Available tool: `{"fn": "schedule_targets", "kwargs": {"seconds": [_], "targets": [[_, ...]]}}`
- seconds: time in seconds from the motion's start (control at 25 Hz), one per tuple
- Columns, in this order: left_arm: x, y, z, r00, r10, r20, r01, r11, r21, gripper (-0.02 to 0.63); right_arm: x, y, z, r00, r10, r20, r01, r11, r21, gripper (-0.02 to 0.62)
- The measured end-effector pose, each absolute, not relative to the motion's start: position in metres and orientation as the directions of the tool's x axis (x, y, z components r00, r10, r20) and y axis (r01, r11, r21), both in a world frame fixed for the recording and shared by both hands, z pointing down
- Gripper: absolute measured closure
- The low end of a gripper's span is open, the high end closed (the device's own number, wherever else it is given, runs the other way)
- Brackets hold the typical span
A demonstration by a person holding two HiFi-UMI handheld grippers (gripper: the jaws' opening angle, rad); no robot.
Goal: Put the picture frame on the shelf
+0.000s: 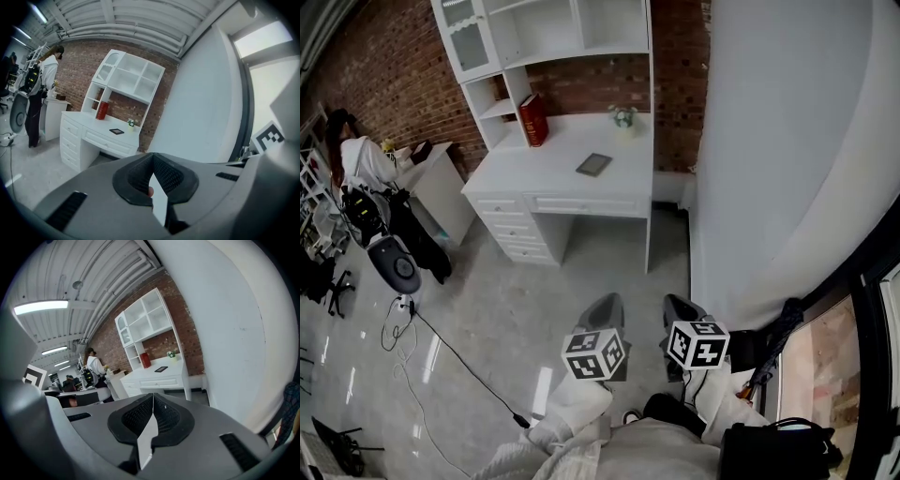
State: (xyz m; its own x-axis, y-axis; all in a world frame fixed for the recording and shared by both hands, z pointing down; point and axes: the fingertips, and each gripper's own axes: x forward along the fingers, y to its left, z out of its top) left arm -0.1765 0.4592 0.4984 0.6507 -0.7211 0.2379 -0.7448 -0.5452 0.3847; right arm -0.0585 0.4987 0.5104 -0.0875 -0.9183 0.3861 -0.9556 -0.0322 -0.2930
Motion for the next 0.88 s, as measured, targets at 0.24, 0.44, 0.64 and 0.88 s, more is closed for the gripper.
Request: {"fn": "schedule_targets", "kwargs": {"seconds": [0.24,0.44,0.64,0.88], "targets": [[-0.168,0.439,0.512,0.653,-0.715,0.251,-0.744,-0.544,0.388,0.598,-0.048,0.477,0.524,-0.079,-0.912,0.402,-0.952,-0.050,-0.301,0.571],[-0.158,0.402,0.516,0.637,-0.727,0.255,-0.757,-0.528,0.386,0.598,-0.043,0.441,0.535,-0.112,-0.900,0.421,-0.951,-0.025,-0.307,0.571],[-0.135,0.335,0.516,0.609,-0.748,0.265,-0.780,-0.502,0.374,0.598,-0.019,0.373,0.536,-0.140,-0.893,0.429,-0.948,-0.005,-0.319,0.571],[-0.112,0.284,0.510,0.599,-0.754,0.269,-0.785,-0.487,0.382,0.598,0.003,0.323,0.526,-0.147,-0.891,0.431,-0.952,0.009,-0.305,0.571]]}}
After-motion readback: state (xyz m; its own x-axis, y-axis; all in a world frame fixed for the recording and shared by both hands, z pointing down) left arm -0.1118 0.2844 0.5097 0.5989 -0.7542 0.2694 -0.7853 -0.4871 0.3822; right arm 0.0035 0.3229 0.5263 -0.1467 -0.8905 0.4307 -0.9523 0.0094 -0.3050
